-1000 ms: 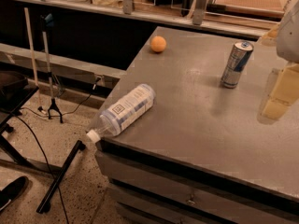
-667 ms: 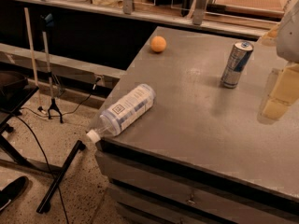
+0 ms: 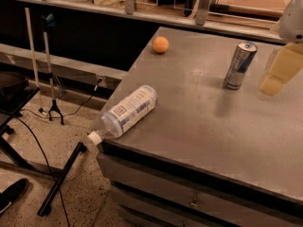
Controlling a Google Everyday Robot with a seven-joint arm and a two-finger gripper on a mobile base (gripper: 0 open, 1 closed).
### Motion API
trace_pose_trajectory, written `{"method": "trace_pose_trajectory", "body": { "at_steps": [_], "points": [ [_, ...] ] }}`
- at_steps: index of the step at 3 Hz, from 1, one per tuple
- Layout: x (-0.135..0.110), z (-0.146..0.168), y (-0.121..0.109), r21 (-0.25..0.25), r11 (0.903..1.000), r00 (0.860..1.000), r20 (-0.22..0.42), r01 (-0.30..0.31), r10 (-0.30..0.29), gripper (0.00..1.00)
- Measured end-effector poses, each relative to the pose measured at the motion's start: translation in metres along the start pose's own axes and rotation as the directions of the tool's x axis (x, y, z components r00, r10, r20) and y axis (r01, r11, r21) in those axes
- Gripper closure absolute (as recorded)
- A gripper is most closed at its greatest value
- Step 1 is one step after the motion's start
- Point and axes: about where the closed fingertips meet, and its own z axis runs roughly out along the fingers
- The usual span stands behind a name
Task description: Move redbull can near orange
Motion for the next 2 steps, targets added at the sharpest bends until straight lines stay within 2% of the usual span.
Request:
{"method": "trace_pose_trajectory", "body": {
  "at_steps": [1,2],
  "points": [
    [0.002,0.006,-0.040,0.026,0.9951,0.994,0.049,-0.095,0.094,0.00],
    [-0.003,0.011,-0.071,0.039,0.9892,0.986,0.094,-0.141,0.137,0.00]
  ]
}}
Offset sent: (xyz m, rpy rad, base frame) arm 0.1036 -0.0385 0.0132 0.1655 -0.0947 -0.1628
